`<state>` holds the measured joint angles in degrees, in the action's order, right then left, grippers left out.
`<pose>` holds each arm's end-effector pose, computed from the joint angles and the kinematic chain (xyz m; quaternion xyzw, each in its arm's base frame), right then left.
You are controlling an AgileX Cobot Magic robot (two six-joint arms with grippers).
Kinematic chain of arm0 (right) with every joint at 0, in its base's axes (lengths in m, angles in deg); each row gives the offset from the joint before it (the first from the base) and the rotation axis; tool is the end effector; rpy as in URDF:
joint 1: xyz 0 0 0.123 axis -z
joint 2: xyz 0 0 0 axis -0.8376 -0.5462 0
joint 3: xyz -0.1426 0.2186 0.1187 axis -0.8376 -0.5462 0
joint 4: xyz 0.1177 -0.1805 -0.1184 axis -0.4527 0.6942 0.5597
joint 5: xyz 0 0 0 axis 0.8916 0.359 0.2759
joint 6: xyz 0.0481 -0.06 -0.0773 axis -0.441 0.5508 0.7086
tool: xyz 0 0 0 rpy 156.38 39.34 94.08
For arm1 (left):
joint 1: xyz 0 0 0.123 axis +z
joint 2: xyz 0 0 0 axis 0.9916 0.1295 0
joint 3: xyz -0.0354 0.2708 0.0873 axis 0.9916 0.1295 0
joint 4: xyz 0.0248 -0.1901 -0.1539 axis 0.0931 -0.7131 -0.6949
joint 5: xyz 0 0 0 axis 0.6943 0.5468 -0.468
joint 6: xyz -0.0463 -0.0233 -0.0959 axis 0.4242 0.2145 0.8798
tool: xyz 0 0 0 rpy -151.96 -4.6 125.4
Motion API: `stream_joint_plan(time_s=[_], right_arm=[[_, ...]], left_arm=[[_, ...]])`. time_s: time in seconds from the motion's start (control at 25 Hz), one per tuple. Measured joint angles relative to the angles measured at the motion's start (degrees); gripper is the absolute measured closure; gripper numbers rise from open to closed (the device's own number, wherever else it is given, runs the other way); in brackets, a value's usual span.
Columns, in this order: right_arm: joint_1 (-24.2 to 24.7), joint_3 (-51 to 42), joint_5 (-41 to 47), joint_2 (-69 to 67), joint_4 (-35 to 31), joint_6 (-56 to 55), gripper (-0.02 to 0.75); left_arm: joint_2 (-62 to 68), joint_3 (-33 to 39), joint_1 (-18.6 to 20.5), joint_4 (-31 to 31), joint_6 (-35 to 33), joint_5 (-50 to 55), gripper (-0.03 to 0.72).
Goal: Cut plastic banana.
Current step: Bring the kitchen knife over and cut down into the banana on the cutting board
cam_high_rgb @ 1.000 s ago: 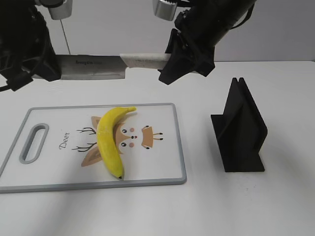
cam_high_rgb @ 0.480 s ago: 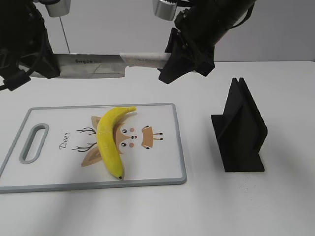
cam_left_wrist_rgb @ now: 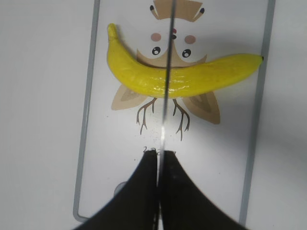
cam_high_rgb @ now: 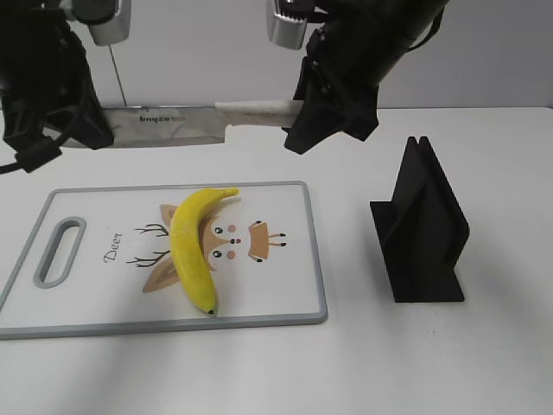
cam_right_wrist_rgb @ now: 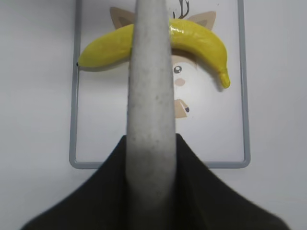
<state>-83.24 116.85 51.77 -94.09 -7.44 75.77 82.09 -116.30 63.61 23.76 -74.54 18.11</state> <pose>0.3495 0.2224 0.2541 -0.6850 0.6827 0.1520 0.2039 0.3023 -0.1333 0.2867 0.6803 0.7019 -0.0476 0.2056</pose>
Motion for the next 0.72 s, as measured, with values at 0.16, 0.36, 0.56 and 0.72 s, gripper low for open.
stream_joint_plan(time_s=[0.16,0.36,0.56,0.72], right_arm=[[-0.3,0.0,0.4,-2.0,1.3,-1.9,0.546],[-0.6,0.0,0.2,-2.3,3.9,-3.9,0.543],[-0.6,0.0,0.1,-3.2,4.1,-4.5,0.542],[-0.6,0.0,0.2,-5.0,4.6,-4.9,0.541]], left_arm=[[0.4,3.0,-0.1,0.1,0.3,-3.3,0.703],[0.4,3.3,-0.2,0.0,0.4,-4.8,0.703],[1.6,3.3,-0.2,-0.2,0.4,-5.1,0.703],[4.2,3.3,-0.2,-0.6,0.4,-5.4,0.703]])
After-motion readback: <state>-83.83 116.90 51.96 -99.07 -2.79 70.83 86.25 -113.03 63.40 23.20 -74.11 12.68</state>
